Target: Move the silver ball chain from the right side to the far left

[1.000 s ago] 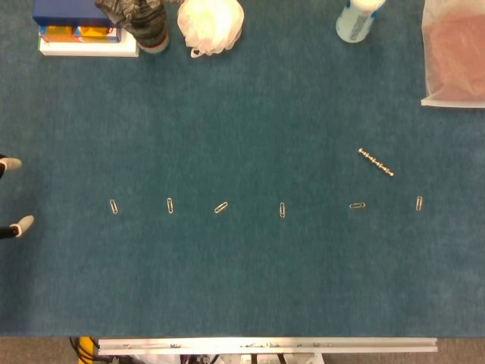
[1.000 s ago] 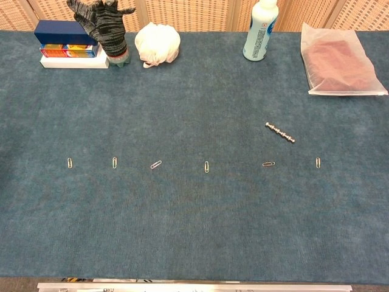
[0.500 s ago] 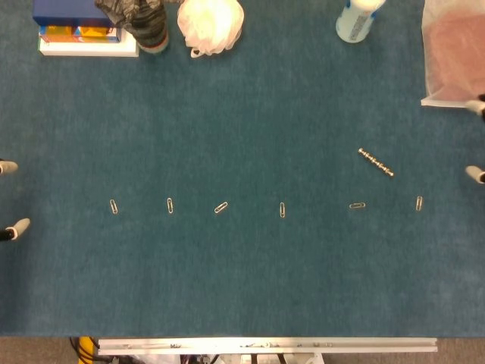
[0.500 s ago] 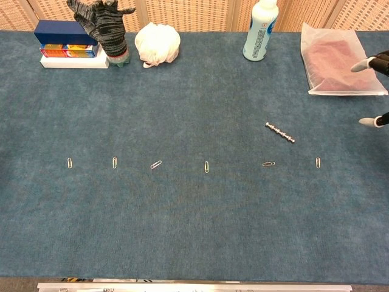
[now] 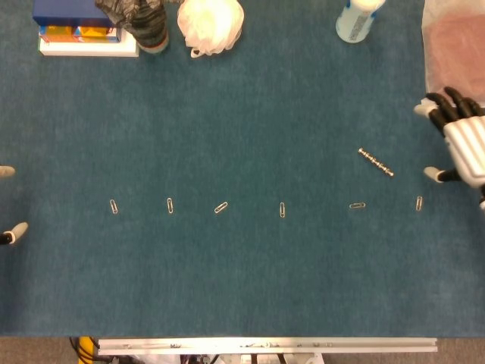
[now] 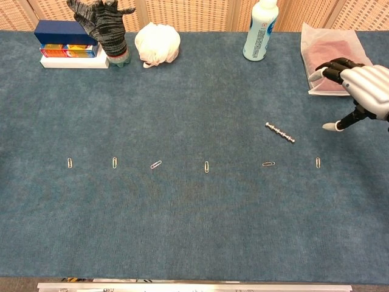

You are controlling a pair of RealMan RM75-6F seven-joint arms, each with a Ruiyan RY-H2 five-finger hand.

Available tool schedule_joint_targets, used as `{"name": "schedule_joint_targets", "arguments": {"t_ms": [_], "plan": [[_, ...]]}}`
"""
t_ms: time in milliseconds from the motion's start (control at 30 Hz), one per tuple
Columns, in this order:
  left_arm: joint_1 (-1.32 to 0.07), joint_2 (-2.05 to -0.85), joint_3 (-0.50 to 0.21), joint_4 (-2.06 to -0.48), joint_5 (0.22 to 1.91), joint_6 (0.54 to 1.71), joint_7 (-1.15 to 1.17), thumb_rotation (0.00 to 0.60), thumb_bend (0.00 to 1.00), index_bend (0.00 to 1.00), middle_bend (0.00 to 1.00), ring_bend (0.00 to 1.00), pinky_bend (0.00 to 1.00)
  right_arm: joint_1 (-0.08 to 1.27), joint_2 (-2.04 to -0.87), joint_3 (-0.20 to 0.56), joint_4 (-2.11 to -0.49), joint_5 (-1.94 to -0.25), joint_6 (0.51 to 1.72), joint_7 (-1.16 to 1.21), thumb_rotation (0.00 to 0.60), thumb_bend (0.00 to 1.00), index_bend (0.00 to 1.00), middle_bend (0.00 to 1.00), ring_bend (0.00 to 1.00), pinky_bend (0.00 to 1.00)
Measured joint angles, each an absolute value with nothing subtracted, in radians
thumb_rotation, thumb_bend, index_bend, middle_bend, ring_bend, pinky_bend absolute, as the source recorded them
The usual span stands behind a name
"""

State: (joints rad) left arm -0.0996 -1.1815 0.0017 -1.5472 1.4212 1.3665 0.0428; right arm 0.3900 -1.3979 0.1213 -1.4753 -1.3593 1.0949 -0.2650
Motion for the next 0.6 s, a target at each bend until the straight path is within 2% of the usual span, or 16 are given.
{"name": "schedule_joint_targets", "arguments": {"t_ms": [600], "plan": [[-0.092, -1.186, 0.004, -1.528, 1.418, 1.364, 0.017, 0.6, 0.02, 0.27, 0.26, 0.28, 0.34, 0.473, -1.527, 0.102, -1.366, -1.337, 1.011, -0.296, 0.6, 0.0, 0.21, 0.09, 0.01, 0.16]]}}
